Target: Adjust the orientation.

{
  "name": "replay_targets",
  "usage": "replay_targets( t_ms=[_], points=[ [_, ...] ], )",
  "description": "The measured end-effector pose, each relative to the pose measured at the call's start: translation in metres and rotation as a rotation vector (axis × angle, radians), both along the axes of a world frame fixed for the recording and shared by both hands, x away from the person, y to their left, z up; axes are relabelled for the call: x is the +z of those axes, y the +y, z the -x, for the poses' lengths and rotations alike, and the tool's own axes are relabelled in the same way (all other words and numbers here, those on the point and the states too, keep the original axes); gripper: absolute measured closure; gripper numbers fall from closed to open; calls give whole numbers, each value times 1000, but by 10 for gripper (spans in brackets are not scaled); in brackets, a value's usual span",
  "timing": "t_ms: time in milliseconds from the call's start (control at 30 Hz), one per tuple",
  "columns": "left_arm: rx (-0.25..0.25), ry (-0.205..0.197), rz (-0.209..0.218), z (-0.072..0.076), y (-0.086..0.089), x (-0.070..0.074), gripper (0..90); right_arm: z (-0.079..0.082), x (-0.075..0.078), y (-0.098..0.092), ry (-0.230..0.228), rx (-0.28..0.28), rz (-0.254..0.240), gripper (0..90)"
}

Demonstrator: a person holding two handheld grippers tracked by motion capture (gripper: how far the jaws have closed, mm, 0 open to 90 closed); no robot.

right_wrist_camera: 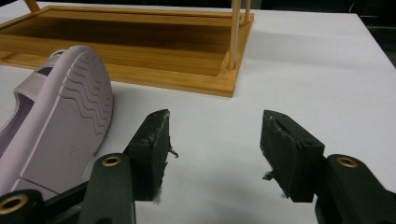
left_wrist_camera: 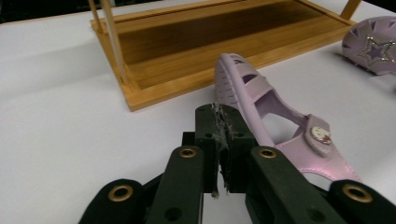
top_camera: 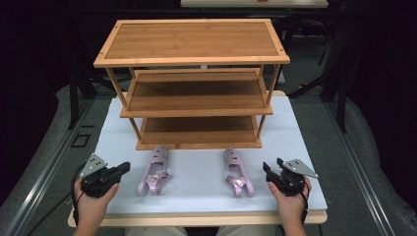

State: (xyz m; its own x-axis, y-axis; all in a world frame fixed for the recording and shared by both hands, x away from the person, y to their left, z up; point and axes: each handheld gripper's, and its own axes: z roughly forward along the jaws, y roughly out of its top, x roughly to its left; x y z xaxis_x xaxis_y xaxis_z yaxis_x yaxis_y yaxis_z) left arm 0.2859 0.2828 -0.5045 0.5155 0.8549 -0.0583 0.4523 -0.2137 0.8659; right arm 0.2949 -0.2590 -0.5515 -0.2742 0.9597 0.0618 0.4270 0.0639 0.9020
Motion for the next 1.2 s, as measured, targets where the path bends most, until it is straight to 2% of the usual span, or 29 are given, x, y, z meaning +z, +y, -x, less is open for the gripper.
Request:
replay_targets(
  t_ms=[133,200,233,267,300,333,400,533,833,933,967,1033,1067,1100,1167,1200],
  points=[
    [-54,2,-13,2,-13,2,899,1,1,-1,-4,-1,-6,420],
    [-85,4,-48,3,-21,2,900,0,0,-1,-15,-4,-17,420],
    [-97,5,-63,3,-24,1,900,1,0,-2,-3,-3,-13,420],
    [-97,5,-63,3,-24,1,900,1,0,-2,-3,-3,-13,420],
    [-117,1,-96,4,-31,1,900,1,0,-2,2,-2,-17,420],
    [-117,1,-96,4,-31,1,900,1,0,-2,4,-2,-18,419],
    [-131,0,-124,6,-38,1,900,0,-1,-2,-3,-1,-25,420],
    [-136,4,-137,7,-41,1,900,0,-1,-2,3,-4,-22,420],
    [-136,59,-144,1,-39,-11,900,0,-1,-3,-3,-6,-26,420],
    [-134,62,-150,0,-36,-10,900,0,-1,-3,-2,-8,-30,420],
    [-102,53,-187,0,-33,-10,900,0,0,-4,3,-10,-29,420],
    [-74,61,-207,-2,-28,-12,900,1,0,-4,5,-11,-28,420],
    [-74,61,-207,-2,-28,-12,900,1,0,-4,6,-10,-29,420],
    [-45,89,-199,-5,-21,-15,900,1,0,-5,6,-10,-29,420],
    [-28,101,-193,-7,-17,-18,900,1,0,-5,7,-11,-30,420],
    [-5,137,-190,-12,-9,-24,900,0,-1,-5,1,-12,-36,419]
  ],
)
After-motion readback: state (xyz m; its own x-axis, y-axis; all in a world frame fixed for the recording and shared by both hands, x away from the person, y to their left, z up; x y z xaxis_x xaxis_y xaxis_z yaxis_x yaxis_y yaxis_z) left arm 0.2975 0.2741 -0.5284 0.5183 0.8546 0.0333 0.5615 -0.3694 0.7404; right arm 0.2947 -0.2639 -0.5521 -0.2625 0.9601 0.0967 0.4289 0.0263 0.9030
